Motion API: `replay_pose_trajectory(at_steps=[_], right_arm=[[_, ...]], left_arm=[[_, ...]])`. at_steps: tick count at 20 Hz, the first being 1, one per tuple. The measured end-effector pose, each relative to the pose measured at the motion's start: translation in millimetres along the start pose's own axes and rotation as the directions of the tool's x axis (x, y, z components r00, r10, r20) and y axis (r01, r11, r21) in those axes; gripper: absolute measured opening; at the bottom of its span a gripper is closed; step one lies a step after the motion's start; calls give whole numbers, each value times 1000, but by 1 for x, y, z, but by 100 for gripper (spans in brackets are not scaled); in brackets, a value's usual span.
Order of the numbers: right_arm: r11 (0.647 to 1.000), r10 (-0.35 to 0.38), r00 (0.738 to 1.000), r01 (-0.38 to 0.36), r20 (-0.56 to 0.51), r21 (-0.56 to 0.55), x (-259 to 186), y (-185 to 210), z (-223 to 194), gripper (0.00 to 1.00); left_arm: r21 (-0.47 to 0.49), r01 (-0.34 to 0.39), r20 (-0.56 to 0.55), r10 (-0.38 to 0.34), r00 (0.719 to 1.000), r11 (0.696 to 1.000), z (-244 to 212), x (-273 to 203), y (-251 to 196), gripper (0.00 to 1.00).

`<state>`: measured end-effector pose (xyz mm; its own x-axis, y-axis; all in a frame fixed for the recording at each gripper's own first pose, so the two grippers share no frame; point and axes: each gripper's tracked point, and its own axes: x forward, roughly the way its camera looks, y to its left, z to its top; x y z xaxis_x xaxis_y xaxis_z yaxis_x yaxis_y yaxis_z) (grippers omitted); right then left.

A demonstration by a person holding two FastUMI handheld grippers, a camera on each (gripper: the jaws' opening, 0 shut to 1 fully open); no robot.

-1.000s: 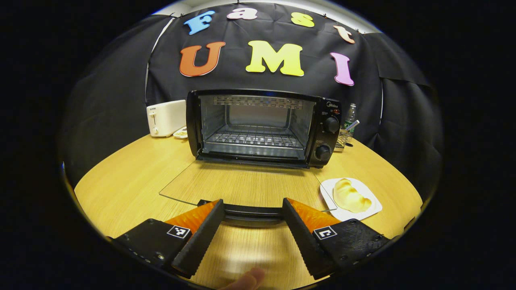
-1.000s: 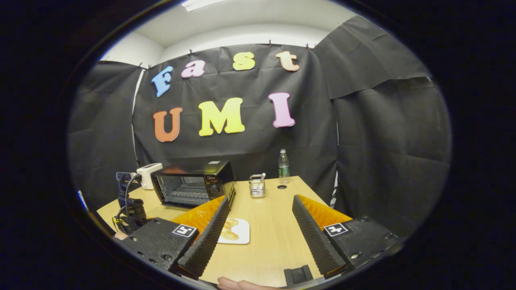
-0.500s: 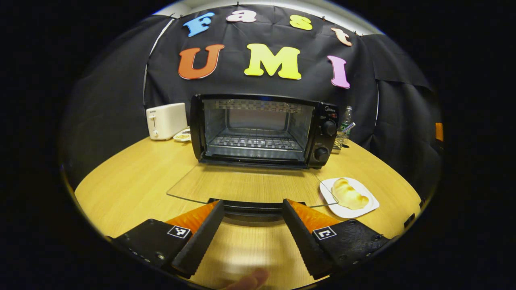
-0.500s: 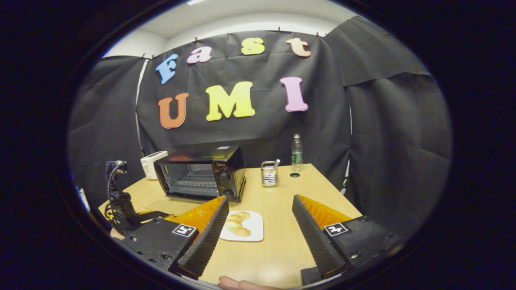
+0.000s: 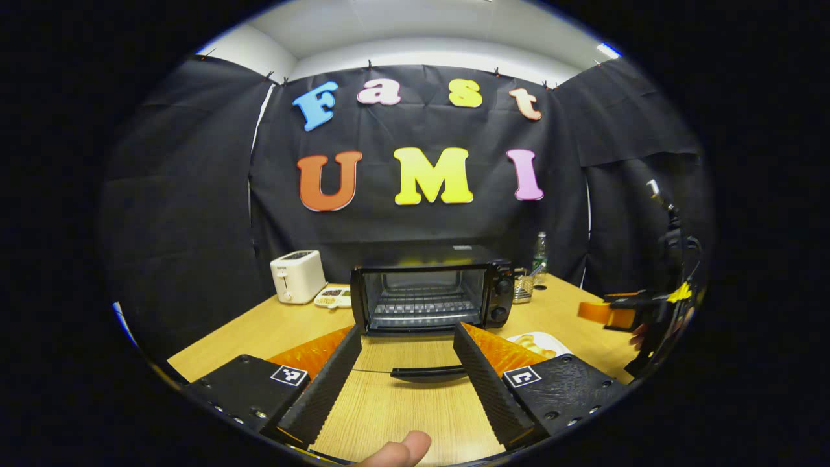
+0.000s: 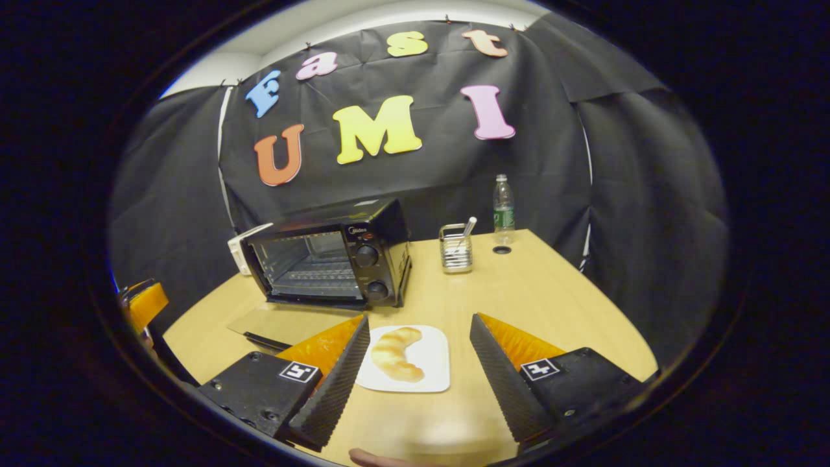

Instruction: Open the electric oven with the left hand, put the food in, and close the electric oven.

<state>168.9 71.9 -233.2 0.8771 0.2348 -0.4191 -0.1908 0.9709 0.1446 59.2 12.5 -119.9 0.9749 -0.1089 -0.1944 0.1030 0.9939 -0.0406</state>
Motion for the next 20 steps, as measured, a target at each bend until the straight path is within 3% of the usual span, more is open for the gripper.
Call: replay_pose_trajectory(at_steps=[1,2,4,5,6,8,9,10,12,20], right_arm=[[1000,29,999,-29,-14,-10,8,10,-6,98],[999,38,998,-39,-41,-31,16,16,-15,94],[996,23,997,-29,-76,-80,32,18,-31,94],[995,20,997,-26,-70,-93,39,20,-34,98],[994,30,997,-37,-74,-105,44,26,-39,93],[991,20,994,-34,-109,-126,56,30,-56,96],[991,10,992,-27,-127,-132,61,29,-62,92],[991,1,989,-21,-145,-135,66,30,-70,96],[990,8,983,-32,-181,-134,75,36,-82,93],[981,-121,965,81,-231,-175,98,17,-96,92]], left_arm=[[-2,8,7,-8,1000,1000,9,-10,-1,94],[-1,0,18,0,1000,1000,18,-20,1,94],[-9,-23,39,23,999,1000,36,-39,8,95],[-13,-20,58,21,998,1000,46,-48,8,95],[-13,-11,84,12,996,1000,55,-56,8,95],[-15,23,119,-21,993,1000,64,-68,6,94],[-22,42,118,-40,992,999,62,-72,4,94],[-34,62,113,-58,992,998,61,-76,2,94],[-42,83,121,-78,990,996,65,-86,2,95],[-33,50,114,-46,992,998,58,-85,25,94]])
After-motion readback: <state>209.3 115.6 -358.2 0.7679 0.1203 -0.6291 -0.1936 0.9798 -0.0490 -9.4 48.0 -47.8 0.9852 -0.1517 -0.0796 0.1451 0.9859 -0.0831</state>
